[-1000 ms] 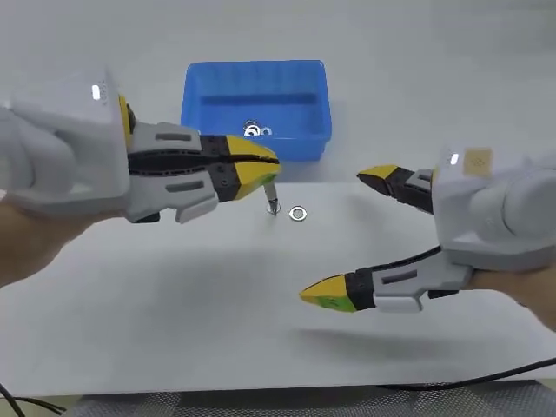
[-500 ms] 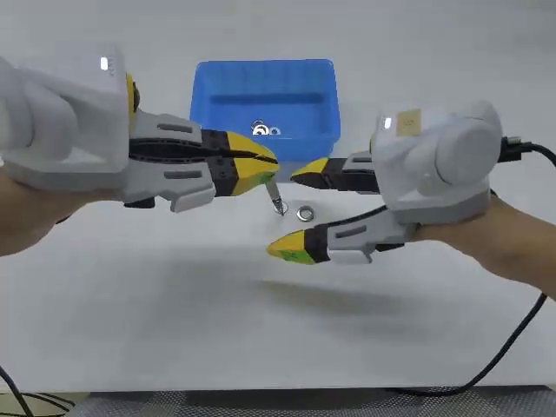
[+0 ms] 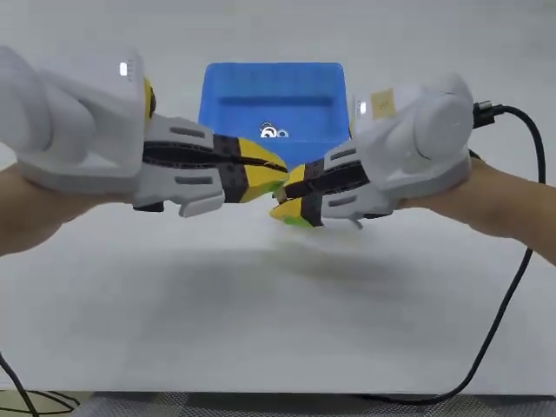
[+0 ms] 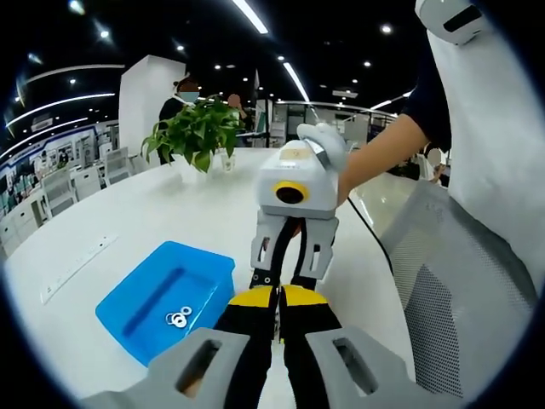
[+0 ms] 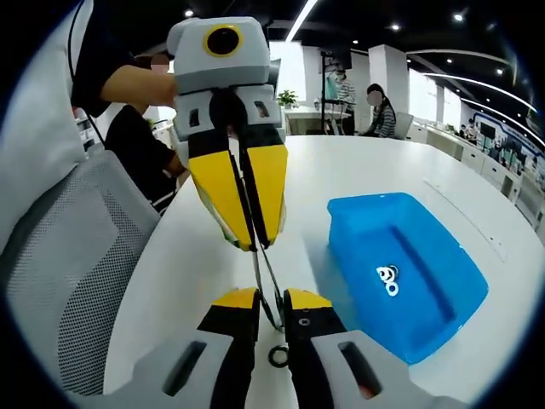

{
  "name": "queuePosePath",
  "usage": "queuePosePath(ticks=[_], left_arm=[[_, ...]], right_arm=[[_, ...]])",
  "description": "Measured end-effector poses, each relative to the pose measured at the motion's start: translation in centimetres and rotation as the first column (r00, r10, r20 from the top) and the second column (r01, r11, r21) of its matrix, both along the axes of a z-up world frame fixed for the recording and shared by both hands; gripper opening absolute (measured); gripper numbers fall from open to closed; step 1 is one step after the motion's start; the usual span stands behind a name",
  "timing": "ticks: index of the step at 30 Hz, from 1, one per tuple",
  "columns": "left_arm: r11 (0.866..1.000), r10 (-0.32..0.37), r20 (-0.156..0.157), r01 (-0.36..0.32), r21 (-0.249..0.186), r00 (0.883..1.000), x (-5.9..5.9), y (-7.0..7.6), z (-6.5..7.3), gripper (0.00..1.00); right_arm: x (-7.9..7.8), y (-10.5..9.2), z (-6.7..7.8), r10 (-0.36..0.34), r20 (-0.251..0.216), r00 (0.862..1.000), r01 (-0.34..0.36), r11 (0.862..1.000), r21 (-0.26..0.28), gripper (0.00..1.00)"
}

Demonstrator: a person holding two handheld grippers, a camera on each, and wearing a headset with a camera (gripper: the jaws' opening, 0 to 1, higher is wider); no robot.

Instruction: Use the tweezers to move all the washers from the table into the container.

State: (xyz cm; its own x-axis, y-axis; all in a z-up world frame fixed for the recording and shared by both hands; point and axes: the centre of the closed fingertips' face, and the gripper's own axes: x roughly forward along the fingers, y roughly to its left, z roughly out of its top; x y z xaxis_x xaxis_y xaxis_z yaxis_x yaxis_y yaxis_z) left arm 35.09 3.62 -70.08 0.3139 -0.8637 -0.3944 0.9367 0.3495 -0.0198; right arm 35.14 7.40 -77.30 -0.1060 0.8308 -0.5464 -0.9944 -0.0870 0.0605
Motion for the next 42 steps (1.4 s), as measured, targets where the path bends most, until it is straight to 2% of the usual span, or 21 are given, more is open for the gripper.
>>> queuePosePath(ticks=[2,6,9,11,13,14,16,18,20,24,26,29,35,37,42], left_arm=[[1.0,-0.005,0.002,0.005,0.005,1.0,-0.1,-0.2,0.0,0.05],[1.0,-0.006,0.003,0.006,0.009,1.0,-0.1,-0.5,0.0,0.05],[1.0,-0.001,0.002,0.001,0.009,1.0,0.0,-0.6,-0.1,0.05],[1.0,0.004,-0.007,-0.004,0.008,1.0,0.0,-0.8,-0.2,0.06],[1.0,0.019,-0.033,-0.019,0.008,0.999,0.0,-0.7,-0.5,0.07],[1.0,0.022,-0.031,-0.021,0.013,0.999,0.0,-0.7,-0.6,0.08],[1.0,0.018,-0.031,-0.018,0.023,0.999,-0.2,-0.6,-0.9,0.13],[0.999,0.017,-0.005,-0.017,0.041,1.0,-0.4,-0.3,-1.1,0.17],[0.999,0.033,-0.015,-0.033,0.029,0.999,-0.4,0.1,-0.9,0.21],[0.997,0.078,-0.009,-0.077,0.007,0.997,-0.2,0.6,-0.2,0.28],[0.996,0.093,0.025,-0.093,-0.01,0.995,0.0,0.9,0.4,0.35],[0.994,0.109,0.031,-0.109,-0.018,0.994,0.1,1.1,0.9,0.45],[0.993,0.112,0.059,-0.111,-0.032,0.992,-0.6,1.3,1.8,0.56],[0.992,0.12,0.052,-0.117,-0.056,0.991,-0.9,1.4,2.2,0.6],[0.989,0.143,0.068,-0.139,-0.055,0.987,-1.2,2.2,2.4,0.67]], right_arm=[[-0.2,0.0,0.0,0.021,0.001,1.0,-0.021,1.0,-0.005,0.12],[-0.3,-0.1,0.0,0.071,0.062,0.996,-0.07,0.997,-0.017,0.1],[-0.3,-0.2,0.0,0.064,0.067,0.996,-0.064,0.998,-0.011,0.09],[-0.4,-0.3,0.0,0.062,0.079,0.995,-0.062,0.998,-0.006,0.09],[-0.4,-0.3,0.0,0.056,0.083,0.995,-0.056,0.998,-0.001,0.09],[-0.4,-0.3,0.0,0.055,0.084,0.995,-0.056,0.998,0.001,0.09],[-0.5,-0.1,0.1,0.032,0.061,0.998,-0.033,0.999,0.018,0.09],[-0.4,-0.2,0.2,0.018,0.057,0.998,-0.019,0.999,0.027,0.09],[-0.3,-0.3,0.2,0.009,0.055,0.998,-0.011,1.0,0.028,0.09],[-0.4,-0.3,0.6,0.003,0.056,0.998,-0.005,0.999,0.033,0.09],[-0.4,-0.2,1.1,-0.003,0.055,0.998,0.001,0.999,0.043,0.09],[-0.4,-0.1,1.6,-0.01,0.056,0.998,0.007,0.999,0.052,0.09],[-0.7,0.1,2.6,-0.013,0.059,0.998,0.01,0.998,0.06,0.09],[-0.8,0.2,3.2,-0.013,0.068,0.998,0.009,0.998,0.064,0.09],[-0.9,0.4,4.8,-0.016,0.087,0.996,0.009,0.997,0.079,0.09]])
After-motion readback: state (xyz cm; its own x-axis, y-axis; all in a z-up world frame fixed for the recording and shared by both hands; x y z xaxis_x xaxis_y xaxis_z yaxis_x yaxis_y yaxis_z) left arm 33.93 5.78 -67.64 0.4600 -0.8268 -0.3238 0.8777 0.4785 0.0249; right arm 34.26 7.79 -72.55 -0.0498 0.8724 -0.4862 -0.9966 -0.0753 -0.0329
